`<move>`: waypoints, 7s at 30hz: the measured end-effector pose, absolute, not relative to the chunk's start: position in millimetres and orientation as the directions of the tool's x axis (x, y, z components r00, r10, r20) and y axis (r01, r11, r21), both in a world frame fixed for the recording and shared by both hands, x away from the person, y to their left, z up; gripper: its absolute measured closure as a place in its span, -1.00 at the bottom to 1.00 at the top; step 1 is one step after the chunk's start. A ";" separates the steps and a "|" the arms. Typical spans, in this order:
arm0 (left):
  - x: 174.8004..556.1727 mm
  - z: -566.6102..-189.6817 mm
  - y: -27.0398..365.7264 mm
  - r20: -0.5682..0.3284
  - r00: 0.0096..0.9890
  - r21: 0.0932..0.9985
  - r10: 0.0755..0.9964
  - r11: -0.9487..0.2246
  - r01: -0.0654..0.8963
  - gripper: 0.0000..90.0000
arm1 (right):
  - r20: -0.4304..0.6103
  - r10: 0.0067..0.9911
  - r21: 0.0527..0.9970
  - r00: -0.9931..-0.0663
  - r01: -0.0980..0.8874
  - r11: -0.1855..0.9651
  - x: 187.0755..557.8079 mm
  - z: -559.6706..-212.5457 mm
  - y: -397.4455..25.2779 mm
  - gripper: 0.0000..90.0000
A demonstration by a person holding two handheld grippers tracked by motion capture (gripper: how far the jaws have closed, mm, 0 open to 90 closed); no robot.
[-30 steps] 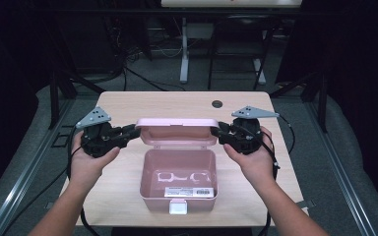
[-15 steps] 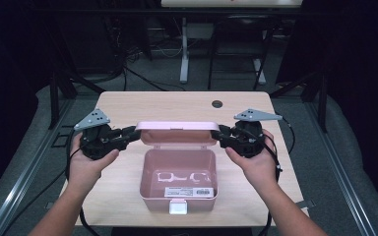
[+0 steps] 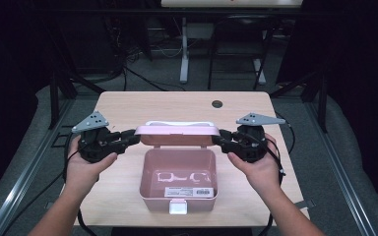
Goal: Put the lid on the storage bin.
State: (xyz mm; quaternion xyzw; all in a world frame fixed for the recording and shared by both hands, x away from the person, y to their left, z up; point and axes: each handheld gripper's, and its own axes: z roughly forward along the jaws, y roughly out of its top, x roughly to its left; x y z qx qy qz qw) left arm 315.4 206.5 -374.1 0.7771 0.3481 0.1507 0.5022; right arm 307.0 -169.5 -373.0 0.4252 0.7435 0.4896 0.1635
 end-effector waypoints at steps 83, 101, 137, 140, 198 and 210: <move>262.9 -396.0 209.0 -0.092 0.730 0.872 0.677 -0.299 0.387 0.61 | 0.189 0.844 0.866 -0.501 0.491 0.097 268.3 -409.6 -210.7 0.41; 254.3 -405.5 210.3 -0.092 0.730 0.873 0.677 -0.298 0.386 0.61 | 0.168 0.876 0.880 -0.452 0.470 0.074 269.6 -418.5 -208.2 0.35; 234.0 -439.9 211.6 -0.109 0.729 0.871 0.676 -0.289 0.398 0.61 | 0.232 0.863 0.874 -0.449 0.486 0.017 267.9 -432.2 -209.8 0.35; 232.9 -442.1 211.6 -0.114 0.727 0.868 0.678 -0.287 0.404 0.61 | 0.238 0.862 0.875 -0.447 0.485 0.010 267.5 -431.6 -209.9 0.35; 220.6 -476.3 215.0 -0.170 0.716 0.849 0.677 -0.269 0.455 0.63 | 0.265 0.858 0.867 -0.440 0.497 -0.013 267.1 -437.1 -210.6 0.35; 218.5 -479.6 224.8 -0.181 0.690 0.841 0.701 -0.253 0.479 0.63 | 0.276 0.859 0.863 -0.431 0.504 -0.024 266.5 -439.8 -214.1 0.35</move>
